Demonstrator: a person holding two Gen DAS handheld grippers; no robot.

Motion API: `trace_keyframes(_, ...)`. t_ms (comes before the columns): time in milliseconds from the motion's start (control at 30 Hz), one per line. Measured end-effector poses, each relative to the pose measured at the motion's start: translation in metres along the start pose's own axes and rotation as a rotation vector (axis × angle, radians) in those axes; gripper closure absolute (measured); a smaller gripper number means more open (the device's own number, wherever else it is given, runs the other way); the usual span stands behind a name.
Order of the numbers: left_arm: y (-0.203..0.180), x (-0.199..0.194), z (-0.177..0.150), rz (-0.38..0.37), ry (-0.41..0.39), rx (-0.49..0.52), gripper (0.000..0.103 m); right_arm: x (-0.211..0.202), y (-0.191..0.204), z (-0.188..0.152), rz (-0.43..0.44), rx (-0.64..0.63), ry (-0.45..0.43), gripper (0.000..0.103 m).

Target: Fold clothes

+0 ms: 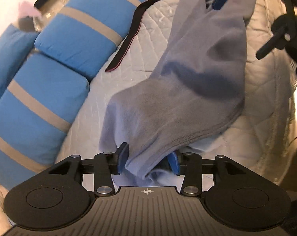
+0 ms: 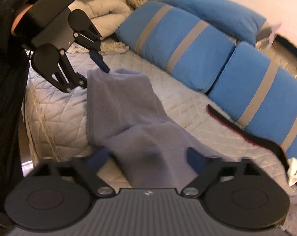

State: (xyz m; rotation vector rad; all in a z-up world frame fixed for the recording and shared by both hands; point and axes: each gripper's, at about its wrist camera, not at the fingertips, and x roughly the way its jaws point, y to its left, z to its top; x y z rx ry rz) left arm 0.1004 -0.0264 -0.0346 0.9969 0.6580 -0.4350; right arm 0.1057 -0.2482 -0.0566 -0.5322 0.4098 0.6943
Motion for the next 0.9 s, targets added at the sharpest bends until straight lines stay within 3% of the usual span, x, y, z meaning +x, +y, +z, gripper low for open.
trace_keyframes(100, -0.001, -0.01, -0.005, 0.002, -0.007, -0.021, 0.051, -0.005, -0.007, -0.009, -0.034, 0.011, 0.013, 0.0)
trace_keyframes(300, -0.005, -0.027, 0.003, -0.033, -0.087, -0.075, 0.051, -0.019, -0.033, -0.033, -0.073, 0.129, 0.047, 0.0)
trace_keyframes(433, -0.006, -0.04, 0.008, -0.047, -0.149, -0.128, 0.051, -0.024, -0.06, -0.046, -0.085, 0.285, 0.038, 0.0)
trace_keyframes(533, 0.002, -0.038, 0.009, -0.078, -0.166, -0.244, 0.051, -0.023, -0.075, -0.048, -0.078, 0.373, 0.016, 0.0)
trace_keyframes(633, 0.01, -0.035, 0.011, -0.109, -0.184, -0.359, 0.051, -0.012, -0.088, -0.042, -0.015, 0.442, -0.023, 0.002)
trace_keyframes(800, 0.031, -0.033, 0.002, -0.198, -0.209, -0.595, 0.048, 0.032, -0.103, -0.017, 0.071, 0.497, -0.057, 0.015)
trace_keyframes(900, 0.044, -0.034, -0.009, -0.235, -0.237, -0.726, 0.038, 0.064, -0.104, 0.0, 0.121, 0.483, -0.047, 0.023)
